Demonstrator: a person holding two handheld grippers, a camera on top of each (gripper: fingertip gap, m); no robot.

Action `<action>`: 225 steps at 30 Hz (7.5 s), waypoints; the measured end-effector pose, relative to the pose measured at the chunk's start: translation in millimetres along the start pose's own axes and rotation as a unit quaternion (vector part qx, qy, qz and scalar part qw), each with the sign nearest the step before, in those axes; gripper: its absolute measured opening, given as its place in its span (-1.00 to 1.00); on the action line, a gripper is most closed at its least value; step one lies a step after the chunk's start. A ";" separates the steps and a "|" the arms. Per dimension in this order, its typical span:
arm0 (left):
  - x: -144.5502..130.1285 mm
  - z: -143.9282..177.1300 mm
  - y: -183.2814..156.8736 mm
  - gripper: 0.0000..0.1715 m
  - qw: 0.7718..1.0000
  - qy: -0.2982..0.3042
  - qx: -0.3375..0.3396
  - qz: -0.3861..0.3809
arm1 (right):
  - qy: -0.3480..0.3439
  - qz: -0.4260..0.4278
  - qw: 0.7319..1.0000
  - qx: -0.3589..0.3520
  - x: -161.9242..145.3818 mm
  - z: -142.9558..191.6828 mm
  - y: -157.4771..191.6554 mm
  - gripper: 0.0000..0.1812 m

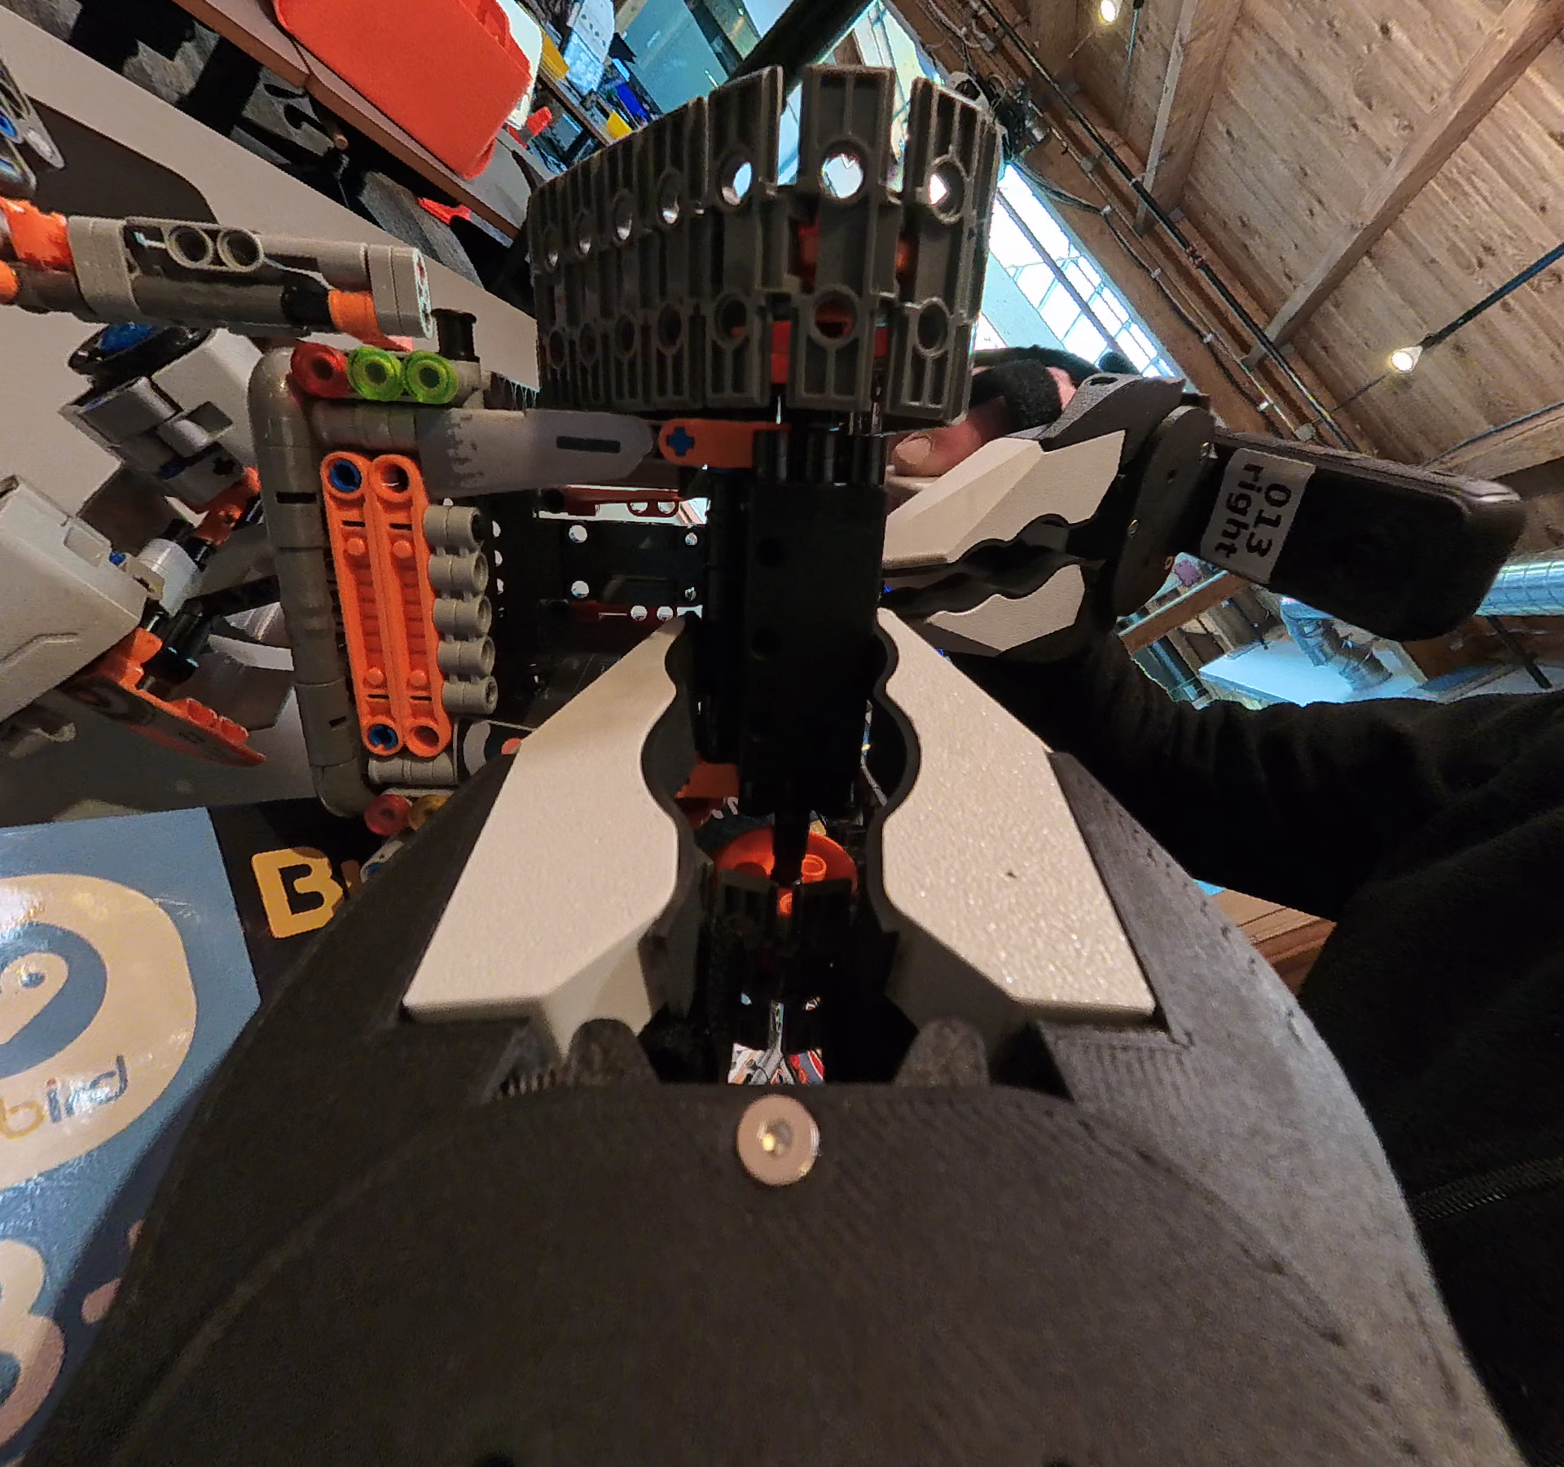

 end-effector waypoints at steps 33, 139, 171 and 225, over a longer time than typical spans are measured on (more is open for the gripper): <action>-0.9 -1.3 -2.7 -0.60 0.999 -0.033 0.029 0.003 | -0.053 -0.498 0.860 -0.096 -29.4 0.2 12.8 -0.21; -74.8 66.2 -59.6 -0.44 0.972 0.077 0.111 -0.194 | -0.212 -0.529 0.816 -0.094 22.8 -8.3 95.1 -0.46; -25.8 190.6 78.8 -0.93 0.754 0.400 0.470 -0.226 | -0.184 -0.544 0.801 -0.169 15.3 25.6 103.3 -0.54; 14.0 36.5 -207.6 -0.93 0.804 0.321 -0.102 -0.490 | -0.226 -0.347 0.904 -0.102 130.6 110.0 84.1 -0.93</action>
Point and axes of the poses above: each gripper's, where its closed fingertips meet, z back along the fingers, x out of its top, y = z × x across the jaws, the point moved 10 cm from there along z, back along the fingers, and after that the axes turned 3 degrees about y, right-handed, at the moved point
